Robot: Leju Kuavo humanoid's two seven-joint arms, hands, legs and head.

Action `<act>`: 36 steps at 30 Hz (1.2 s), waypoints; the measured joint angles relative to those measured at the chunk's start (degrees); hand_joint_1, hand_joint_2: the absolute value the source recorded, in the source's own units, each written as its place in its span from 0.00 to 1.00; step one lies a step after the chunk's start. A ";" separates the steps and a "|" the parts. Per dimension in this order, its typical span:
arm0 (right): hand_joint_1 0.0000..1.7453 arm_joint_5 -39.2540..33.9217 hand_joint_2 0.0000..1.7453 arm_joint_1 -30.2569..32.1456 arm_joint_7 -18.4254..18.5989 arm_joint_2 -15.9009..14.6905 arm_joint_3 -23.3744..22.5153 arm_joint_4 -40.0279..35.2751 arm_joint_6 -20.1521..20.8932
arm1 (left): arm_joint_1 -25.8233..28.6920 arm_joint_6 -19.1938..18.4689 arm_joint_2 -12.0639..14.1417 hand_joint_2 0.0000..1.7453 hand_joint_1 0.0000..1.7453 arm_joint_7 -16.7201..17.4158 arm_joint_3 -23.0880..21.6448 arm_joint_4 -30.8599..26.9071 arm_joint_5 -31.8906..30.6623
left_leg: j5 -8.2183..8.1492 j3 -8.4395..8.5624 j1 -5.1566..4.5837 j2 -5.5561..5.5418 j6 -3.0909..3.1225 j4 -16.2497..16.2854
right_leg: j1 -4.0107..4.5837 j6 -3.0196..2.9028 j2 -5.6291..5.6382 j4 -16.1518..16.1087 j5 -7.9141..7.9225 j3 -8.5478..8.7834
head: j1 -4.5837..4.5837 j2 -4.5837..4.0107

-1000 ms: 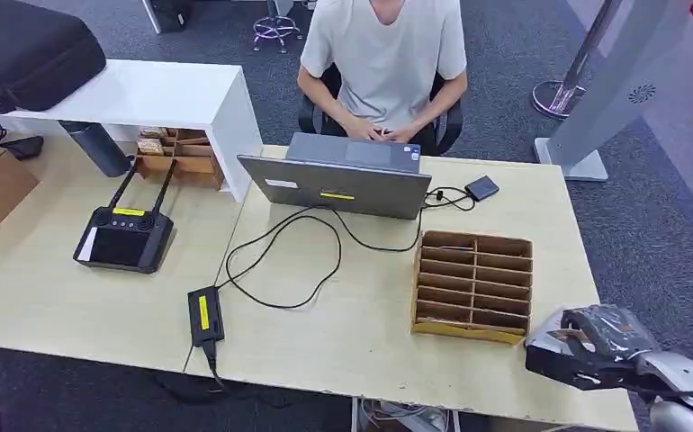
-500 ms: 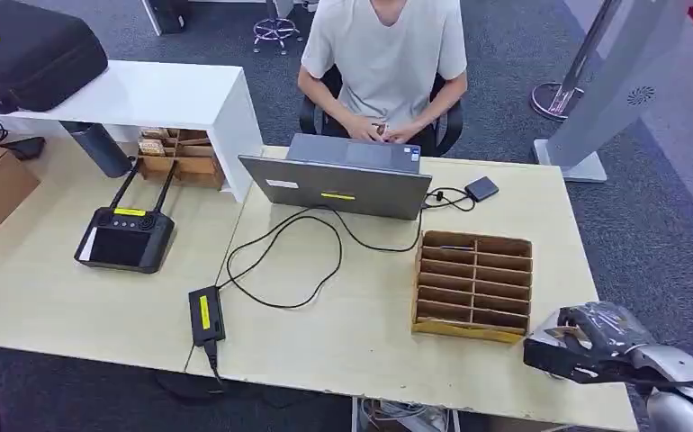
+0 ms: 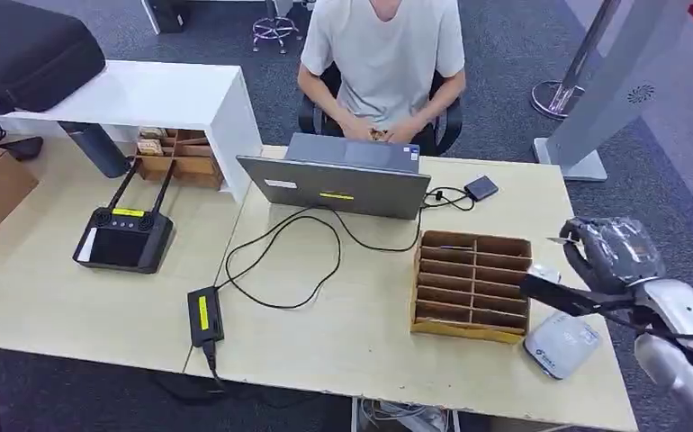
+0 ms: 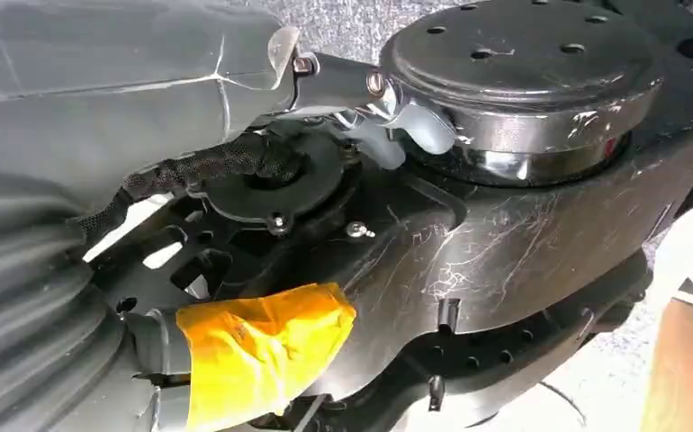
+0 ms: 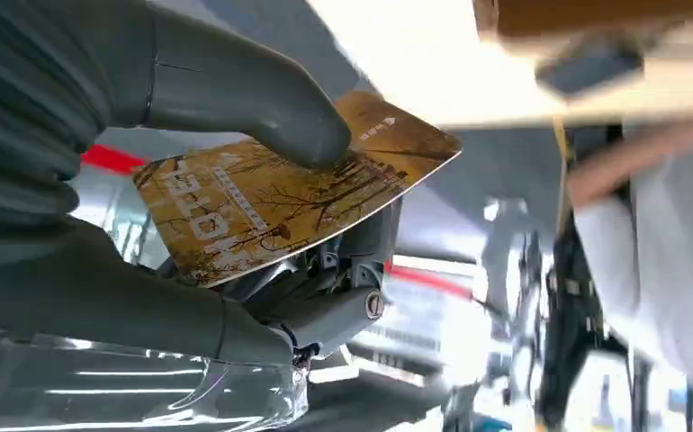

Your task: Pass the card to the sensor for recognition and then transmit it.

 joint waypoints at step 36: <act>1.00 16.21 1.00 -26.85 -1.03 15.12 11.13 29.13 -10.33 | -1.90 5.22 3.54 1.00 0.00 -5.53 -5.66 -5.25 0.37 | 0.07 -0.08 0.06 -0.08 -0.10 0.02 | 0.03 -0.02 0.00 0.01 0.02 -0.11 | -0.02 0.00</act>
